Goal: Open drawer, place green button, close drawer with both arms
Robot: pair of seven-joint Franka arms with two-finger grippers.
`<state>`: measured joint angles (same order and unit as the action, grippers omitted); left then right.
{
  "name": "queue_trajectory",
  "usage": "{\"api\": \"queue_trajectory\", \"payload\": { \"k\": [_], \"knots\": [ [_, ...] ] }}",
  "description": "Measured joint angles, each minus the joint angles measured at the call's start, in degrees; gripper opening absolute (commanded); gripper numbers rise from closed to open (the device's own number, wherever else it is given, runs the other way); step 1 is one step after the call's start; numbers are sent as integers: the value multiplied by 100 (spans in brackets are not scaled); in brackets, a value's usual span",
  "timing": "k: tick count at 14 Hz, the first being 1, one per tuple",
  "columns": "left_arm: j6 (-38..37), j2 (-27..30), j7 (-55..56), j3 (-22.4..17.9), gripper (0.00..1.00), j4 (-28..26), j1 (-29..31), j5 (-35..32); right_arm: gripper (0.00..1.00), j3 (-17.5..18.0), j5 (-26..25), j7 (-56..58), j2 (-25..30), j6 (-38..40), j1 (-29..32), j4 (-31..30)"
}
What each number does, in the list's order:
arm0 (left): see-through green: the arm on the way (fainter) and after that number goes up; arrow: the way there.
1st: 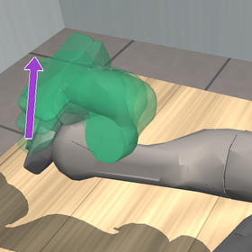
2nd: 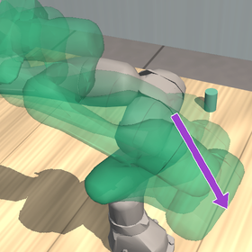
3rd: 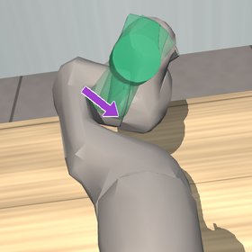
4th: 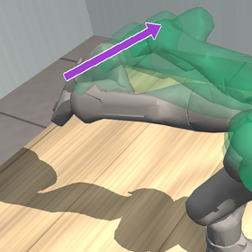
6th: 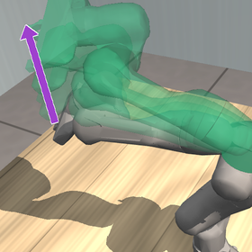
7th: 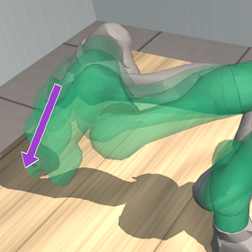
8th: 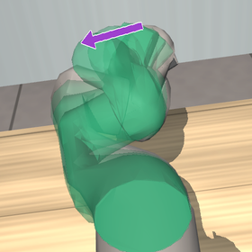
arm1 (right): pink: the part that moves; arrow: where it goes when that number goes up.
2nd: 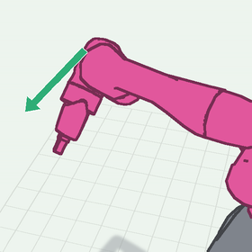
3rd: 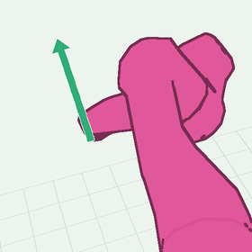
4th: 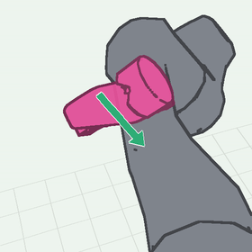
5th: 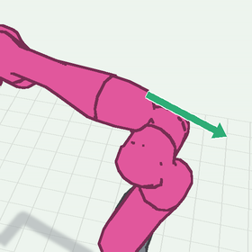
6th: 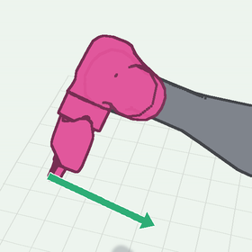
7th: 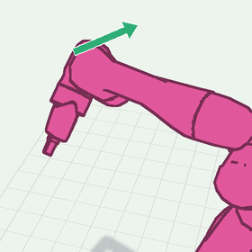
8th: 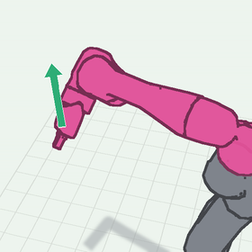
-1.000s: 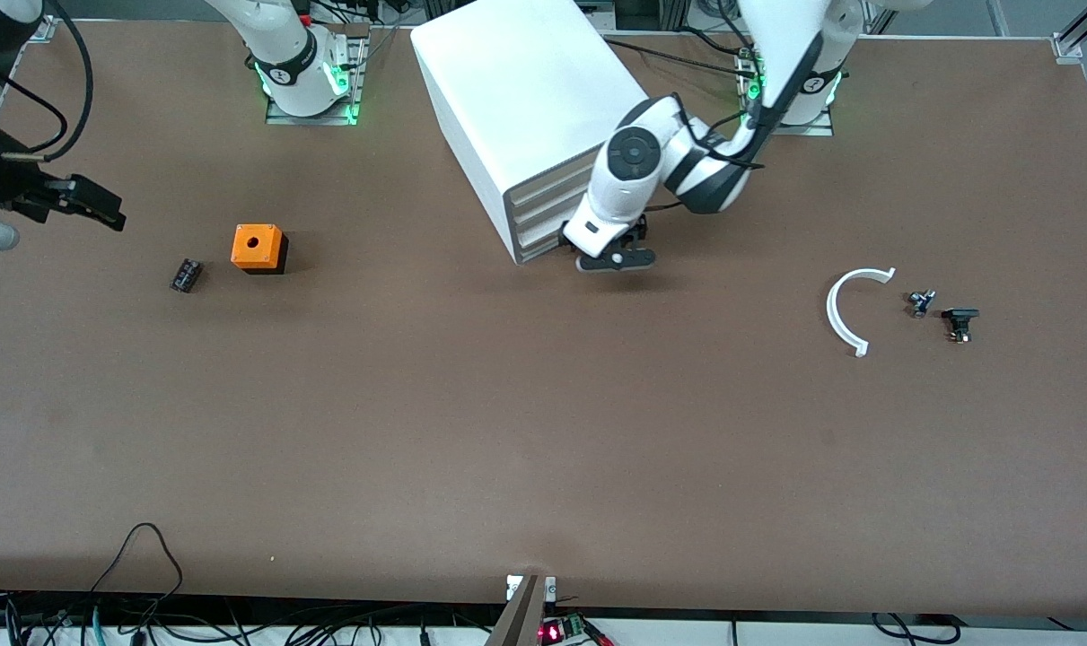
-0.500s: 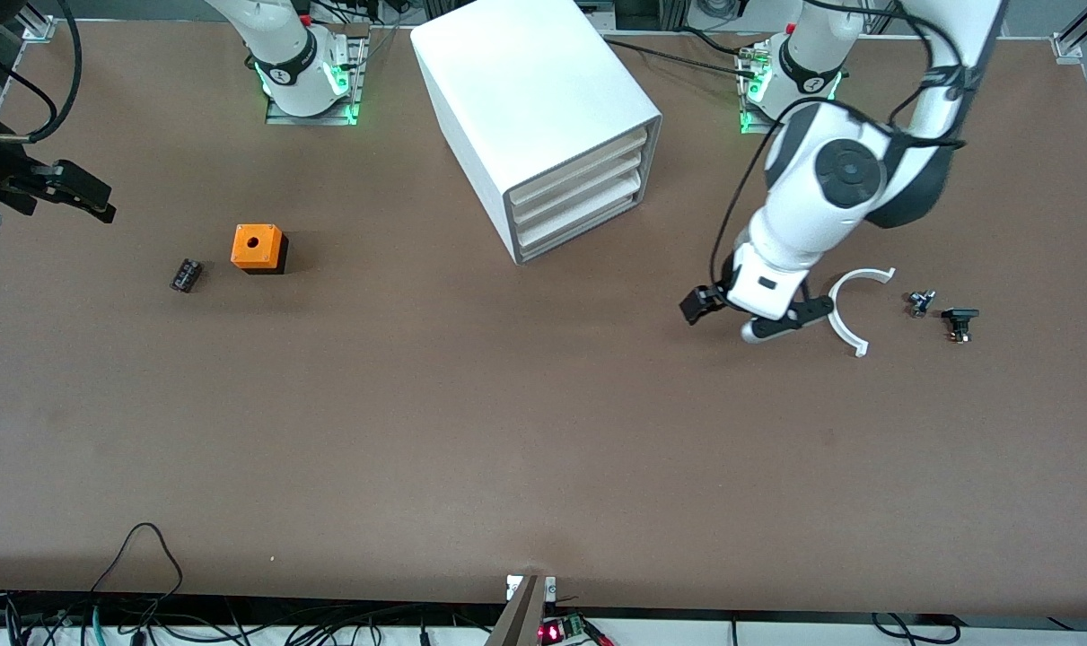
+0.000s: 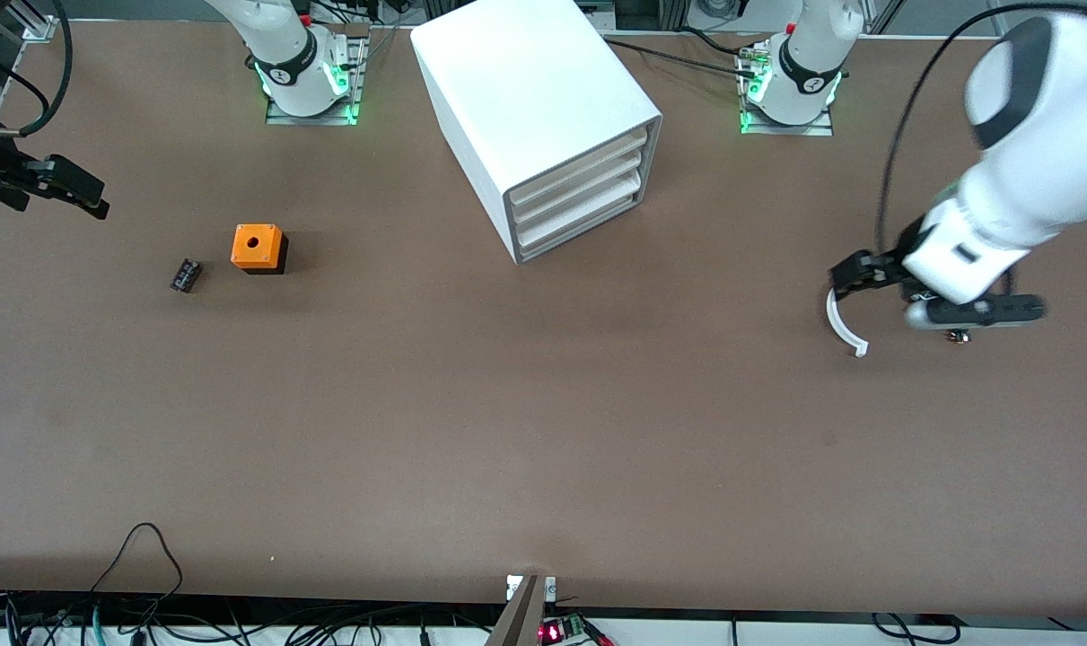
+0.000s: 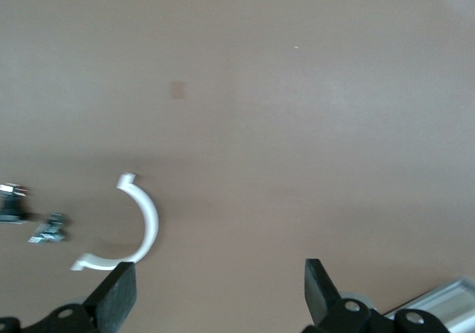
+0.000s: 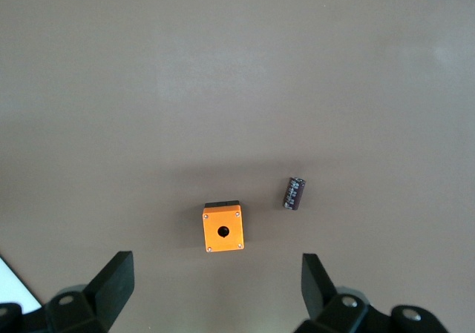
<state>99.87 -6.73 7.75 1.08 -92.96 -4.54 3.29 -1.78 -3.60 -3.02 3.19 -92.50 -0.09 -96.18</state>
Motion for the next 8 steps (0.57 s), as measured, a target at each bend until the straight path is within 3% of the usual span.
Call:
{"api": "queue_trajectory", "payload": {
  "k": [4,8],
  "knots": [
    [-790,295,-967,-654,100,222,6,37,100,-29,0,165,1,2,2,31],
    [-1027,408,-1316,-868,100,406,6,38,100,-65,0,207,1,4,2,51]
  ]
}}
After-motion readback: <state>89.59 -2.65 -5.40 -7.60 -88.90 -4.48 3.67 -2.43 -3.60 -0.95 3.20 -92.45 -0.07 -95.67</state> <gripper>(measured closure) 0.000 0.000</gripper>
